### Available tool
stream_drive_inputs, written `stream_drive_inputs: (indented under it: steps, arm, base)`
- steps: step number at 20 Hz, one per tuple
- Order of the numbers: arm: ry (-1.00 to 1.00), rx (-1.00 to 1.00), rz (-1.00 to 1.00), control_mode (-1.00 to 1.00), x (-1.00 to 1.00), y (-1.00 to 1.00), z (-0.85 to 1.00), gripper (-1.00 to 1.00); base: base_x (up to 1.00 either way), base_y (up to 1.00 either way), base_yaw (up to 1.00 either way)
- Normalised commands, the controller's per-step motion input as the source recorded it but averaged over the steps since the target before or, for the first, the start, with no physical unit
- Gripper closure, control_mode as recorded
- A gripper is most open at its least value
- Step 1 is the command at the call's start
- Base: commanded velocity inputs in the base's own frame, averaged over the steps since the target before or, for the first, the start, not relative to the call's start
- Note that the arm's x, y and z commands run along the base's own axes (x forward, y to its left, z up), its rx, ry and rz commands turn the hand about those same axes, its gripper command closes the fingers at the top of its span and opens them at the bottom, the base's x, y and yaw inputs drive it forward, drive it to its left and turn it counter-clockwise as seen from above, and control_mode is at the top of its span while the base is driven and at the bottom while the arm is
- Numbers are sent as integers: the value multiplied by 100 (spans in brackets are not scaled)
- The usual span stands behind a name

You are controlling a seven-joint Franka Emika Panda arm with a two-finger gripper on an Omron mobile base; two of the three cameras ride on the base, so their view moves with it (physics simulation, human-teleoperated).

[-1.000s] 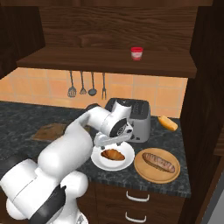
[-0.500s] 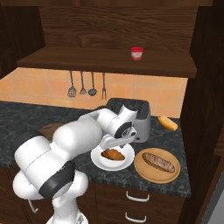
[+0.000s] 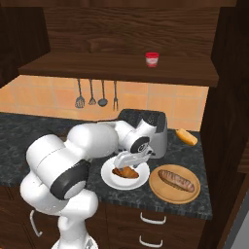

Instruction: From the different types of pastries on the counter, select a croissant and place it on the cutting board. Then retrieve a jar of jam from the cabinet and place it alongside the croissant on the cutting board.

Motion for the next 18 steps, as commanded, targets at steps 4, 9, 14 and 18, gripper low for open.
stream_drive_inputs:
  steps: [4, 9, 14, 18]
  arm:
    - [0, 1, 7, -100, 3, 0, -24, -100]
    - [0, 1, 6, -100, 9, 0, -28, -100]
    - [6, 4, 7, -100, 0, 0, -37, 100]
    - [4, 5, 7, -100, 0, 0, -35, 100]
  base:
    - [0, 0, 0]
    - [0, 0, 0]
    - [0, 0, 0]
    - [0, 0, 0]
